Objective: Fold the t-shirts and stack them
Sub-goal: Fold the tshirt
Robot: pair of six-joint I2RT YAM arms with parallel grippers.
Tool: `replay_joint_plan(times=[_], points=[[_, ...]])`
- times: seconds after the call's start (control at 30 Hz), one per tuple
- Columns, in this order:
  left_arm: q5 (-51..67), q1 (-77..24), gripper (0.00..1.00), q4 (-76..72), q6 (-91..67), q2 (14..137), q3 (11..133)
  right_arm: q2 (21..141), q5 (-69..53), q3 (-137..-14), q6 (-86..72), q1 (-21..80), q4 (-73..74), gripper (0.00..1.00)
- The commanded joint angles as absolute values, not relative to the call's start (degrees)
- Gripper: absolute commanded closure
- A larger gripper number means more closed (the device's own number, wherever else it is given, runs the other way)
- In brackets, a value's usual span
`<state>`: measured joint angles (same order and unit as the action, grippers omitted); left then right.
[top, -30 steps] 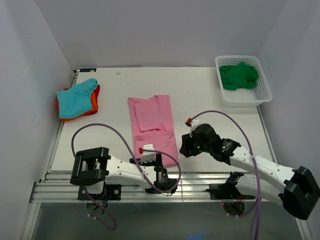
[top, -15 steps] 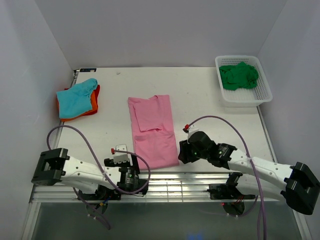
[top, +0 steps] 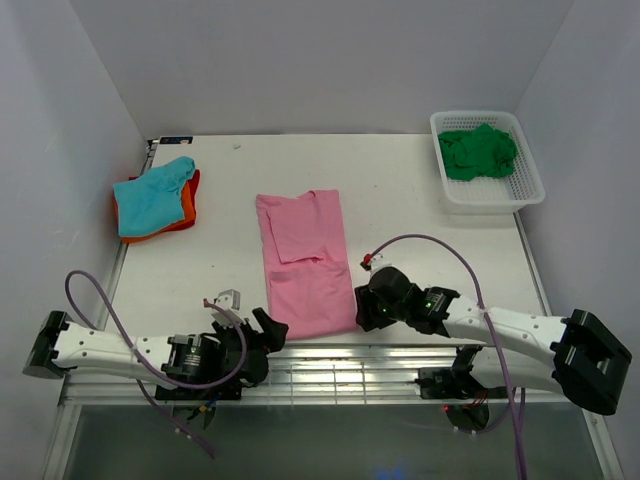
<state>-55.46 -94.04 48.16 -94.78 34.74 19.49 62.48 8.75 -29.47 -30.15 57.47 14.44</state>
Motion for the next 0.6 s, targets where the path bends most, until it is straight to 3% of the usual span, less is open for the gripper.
replay_joint_plan(times=[0.0, 0.27, 0.57], points=[[-54.23, -94.39, 0.02, 42.89, -90.61, 37.78, 19.33, 63.81, 10.63, -31.55, -31.64, 58.27, 11.34, 0.45], [-51.16, -94.39, 0.02, 42.54, -95.53, 47.46, 20.04, 65.65, 10.81, -31.29, -32.61, 58.97, 8.62, 0.45], [-51.94, -94.39, 0.02, 40.52, -95.45, 36.83, 14.16, 68.64, 10.2, -31.38, -32.61, 59.33, 7.03, 0.45]])
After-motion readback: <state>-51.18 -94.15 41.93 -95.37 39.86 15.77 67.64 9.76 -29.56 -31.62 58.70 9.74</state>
